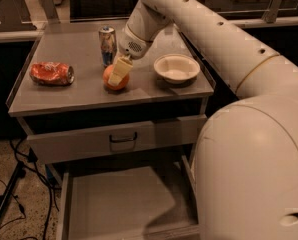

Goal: Pick orange from middle drawer and place on counter

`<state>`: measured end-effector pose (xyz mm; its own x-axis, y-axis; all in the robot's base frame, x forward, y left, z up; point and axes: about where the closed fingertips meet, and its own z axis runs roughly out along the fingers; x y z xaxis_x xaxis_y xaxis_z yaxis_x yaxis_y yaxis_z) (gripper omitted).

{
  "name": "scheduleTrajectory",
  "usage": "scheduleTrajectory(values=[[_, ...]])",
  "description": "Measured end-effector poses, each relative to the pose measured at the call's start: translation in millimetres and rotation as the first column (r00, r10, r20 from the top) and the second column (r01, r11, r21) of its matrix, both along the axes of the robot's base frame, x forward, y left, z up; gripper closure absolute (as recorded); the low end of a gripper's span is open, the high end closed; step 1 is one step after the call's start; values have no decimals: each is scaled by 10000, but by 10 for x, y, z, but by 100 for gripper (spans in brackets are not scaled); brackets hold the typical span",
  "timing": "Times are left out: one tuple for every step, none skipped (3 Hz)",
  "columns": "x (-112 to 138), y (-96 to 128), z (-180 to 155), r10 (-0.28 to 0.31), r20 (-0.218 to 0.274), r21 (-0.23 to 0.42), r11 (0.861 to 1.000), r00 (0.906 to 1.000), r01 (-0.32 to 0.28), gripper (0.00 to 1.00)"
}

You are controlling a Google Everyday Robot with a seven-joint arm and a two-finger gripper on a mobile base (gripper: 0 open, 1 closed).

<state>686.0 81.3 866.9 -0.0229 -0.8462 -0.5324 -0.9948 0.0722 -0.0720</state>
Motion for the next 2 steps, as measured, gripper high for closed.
scheduleTrajectory(values=[[0, 1, -1, 1, -1, 0, 10000, 10000, -1, 0], [0, 1, -1, 1, -1, 0, 10000, 10000, -1, 0]])
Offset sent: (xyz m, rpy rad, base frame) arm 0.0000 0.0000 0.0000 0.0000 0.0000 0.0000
